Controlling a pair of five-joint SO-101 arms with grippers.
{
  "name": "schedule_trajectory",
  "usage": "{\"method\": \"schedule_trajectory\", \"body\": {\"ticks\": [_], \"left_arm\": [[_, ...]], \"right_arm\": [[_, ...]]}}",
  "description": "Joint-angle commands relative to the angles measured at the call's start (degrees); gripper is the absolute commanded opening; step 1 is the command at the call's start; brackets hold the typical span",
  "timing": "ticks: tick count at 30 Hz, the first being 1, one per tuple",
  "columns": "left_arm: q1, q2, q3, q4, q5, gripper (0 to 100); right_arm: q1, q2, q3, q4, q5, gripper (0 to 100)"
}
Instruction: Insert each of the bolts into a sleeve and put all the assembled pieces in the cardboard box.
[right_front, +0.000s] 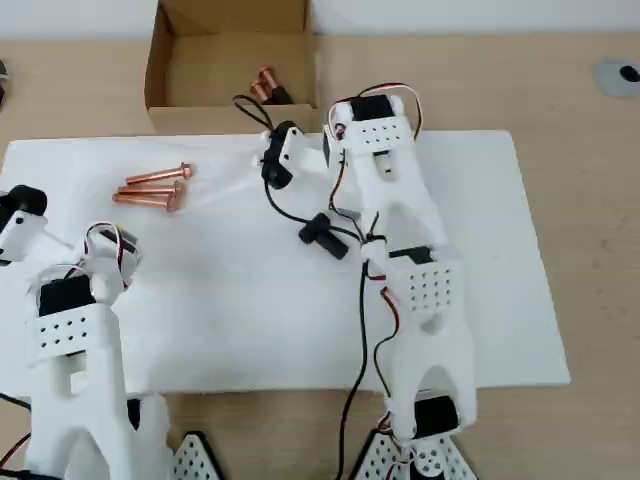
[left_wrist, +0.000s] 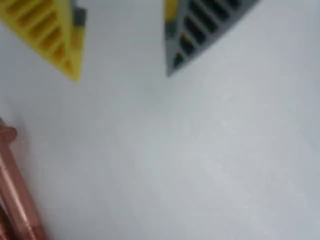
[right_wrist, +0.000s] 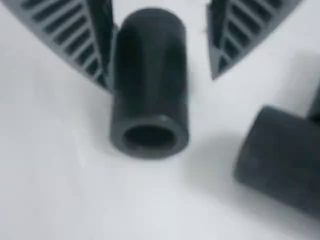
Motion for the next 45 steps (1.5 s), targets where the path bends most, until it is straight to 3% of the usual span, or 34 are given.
{"method": "schedule_trajectory", "body": {"ticks": [1, 7, 13, 22, 26, 29, 33, 41, 45], "left_arm": [[-0.2, -0.1, -0.4, -0.3, -0.4, 12], [-0.2, -0.1, -0.4, -0.3, -0.4, 12], [-0.2, -0.1, -0.4, -0.3, -0.4, 12], [-0.2, -0.1, -0.4, -0.3, -0.4, 12], [-0.4, -0.1, -0.9, -0.3, -0.5, 12], [-1.2, -0.1, -1.9, -0.4, -7.1, 12], [-2.5, -0.1, -3.7, -0.6, -18.7, 12], [-2.6, 0.5, -13.0, 1.5, -32.3, 12], [-1.6, 0.6, -15.4, 1.1, -44.0, 12]], "right_arm": [[0.2, 0.7, -2.3, -1.4, -1.1, 16.8], [0.5, 1.8, -2.3, -2.9, -3.3, 15.9], [0.3, 1.8, -3.4, -3.2, -4.0, 1.5], [0.5, 1.5, -3.9, -3.0, -4.4, 1.2], [0.7, 0.5, -13.0, 0.3, -9.5, 1.2], [0.5, -2.3, -24.1, 6.7, -12.4, 1.2], [0.3, -5.6, -29.8, 6.8, -16.4, 1.2], [0.6, -19.1, -16.0, 6.9, -22.4, 1.2], [0.2, -31.8, -5.2, 6.8, -22.7, 1.2]]}}
